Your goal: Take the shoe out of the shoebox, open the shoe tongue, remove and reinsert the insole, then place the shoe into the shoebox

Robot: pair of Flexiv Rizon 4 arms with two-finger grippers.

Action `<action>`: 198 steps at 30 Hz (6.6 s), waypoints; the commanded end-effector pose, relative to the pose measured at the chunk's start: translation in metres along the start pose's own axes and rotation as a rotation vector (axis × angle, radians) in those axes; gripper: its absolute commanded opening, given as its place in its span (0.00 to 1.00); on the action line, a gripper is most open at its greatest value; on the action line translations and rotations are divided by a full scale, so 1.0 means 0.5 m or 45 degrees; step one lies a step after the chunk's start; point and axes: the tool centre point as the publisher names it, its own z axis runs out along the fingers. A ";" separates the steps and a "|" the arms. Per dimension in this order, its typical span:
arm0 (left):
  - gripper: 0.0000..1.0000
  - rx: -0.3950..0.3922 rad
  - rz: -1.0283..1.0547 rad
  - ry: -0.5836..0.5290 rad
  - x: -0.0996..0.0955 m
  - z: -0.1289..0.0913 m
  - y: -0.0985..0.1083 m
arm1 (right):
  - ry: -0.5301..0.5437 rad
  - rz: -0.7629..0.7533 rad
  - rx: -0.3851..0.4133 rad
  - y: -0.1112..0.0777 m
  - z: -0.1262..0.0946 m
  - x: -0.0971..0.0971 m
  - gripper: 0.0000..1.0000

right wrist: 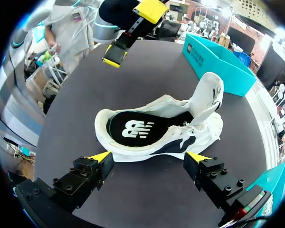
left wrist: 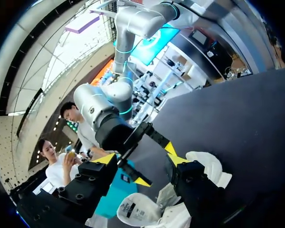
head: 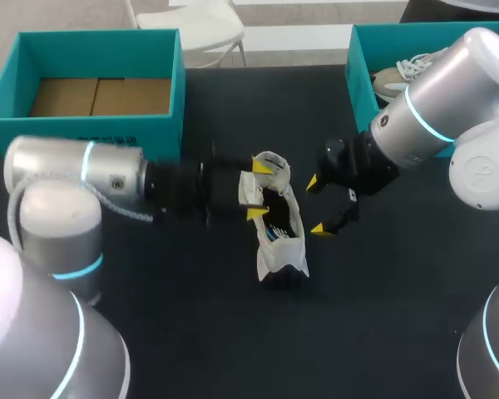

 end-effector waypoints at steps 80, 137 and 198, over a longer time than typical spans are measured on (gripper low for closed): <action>0.00 0.046 0.212 1.638 -0.079 -0.042 -0.028 | 0.011 0.137 0.066 -0.086 -0.260 0.019 1.00; 0.00 -0.063 0.351 1.854 0.076 0.010 0.034 | 0.011 0.137 0.066 -0.086 -0.260 0.019 1.00; 0.00 -0.538 0.415 1.547 0.190 0.084 0.199 | 0.011 0.137 0.066 -0.086 -0.260 0.019 1.00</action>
